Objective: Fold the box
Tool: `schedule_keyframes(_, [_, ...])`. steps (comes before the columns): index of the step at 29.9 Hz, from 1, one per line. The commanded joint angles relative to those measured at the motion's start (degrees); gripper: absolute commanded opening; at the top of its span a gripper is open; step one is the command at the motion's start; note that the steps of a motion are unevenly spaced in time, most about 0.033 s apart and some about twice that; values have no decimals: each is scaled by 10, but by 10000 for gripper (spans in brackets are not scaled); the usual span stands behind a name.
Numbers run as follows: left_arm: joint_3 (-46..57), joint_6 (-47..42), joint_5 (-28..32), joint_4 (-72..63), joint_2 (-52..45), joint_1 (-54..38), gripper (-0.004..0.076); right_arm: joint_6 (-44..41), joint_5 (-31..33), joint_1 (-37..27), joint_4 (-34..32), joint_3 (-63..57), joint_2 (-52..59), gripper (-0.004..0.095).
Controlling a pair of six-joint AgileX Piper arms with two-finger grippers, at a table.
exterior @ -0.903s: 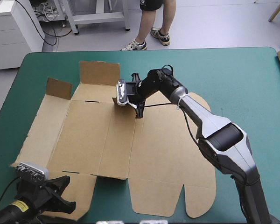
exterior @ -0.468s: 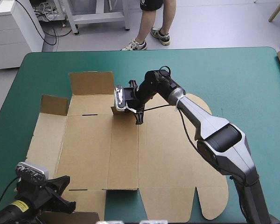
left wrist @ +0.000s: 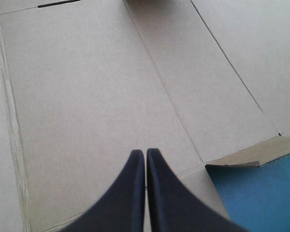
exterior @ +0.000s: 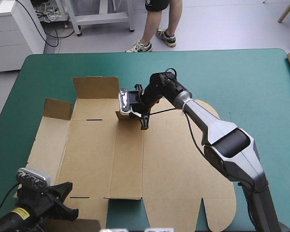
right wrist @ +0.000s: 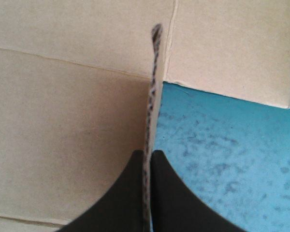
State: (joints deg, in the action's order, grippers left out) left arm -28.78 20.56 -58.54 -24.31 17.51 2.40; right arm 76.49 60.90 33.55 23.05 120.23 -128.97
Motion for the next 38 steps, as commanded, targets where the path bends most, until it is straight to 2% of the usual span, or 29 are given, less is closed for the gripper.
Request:
schedule_keyframes(1, [-14,-6,30,-18,6,-1,-8,-10,0,3,30,18,37,8])
schedule_keyframes(7, [-14,-1,25,-18,6,-1,-8,-29,-15,3,27,18,41,298])
schedule_keyframes(9, [-14,-1,15,-16,6,-1,-8,-32,-17,2,14,18,49,327])
schedule_keyframes(13, [-14,-1,-2,-12,6,-1,-8,-111,-38,-10,-64,18,81,327])
schedule_keyframes(15, [-14,-2,-6,-6,6,-1,-8,-133,-36,-23,-79,18,97,327])
schedule_keyframes(18, [-14,-2,-8,6,6,-1,-8,-159,-14,-61,-80,18,127,316])
schedule_keyframes(23, [-14,-2,-8,9,6,-1,-8,-230,61,-146,-81,18,169,252])
schedule_keyframes(29, [-14,-2,-8,9,6,-1,-8,-360,61,-245,-67,16,222,186])
schedule_keyframes(33, [-14,-2,-8,9,6,-1,-8,-436,61,-294,-97,1,270,182])
schedule_keyframes(38, [-14,-2,-8,9,6,-1,-8,-480,61,-352,-115,-94,354,182])
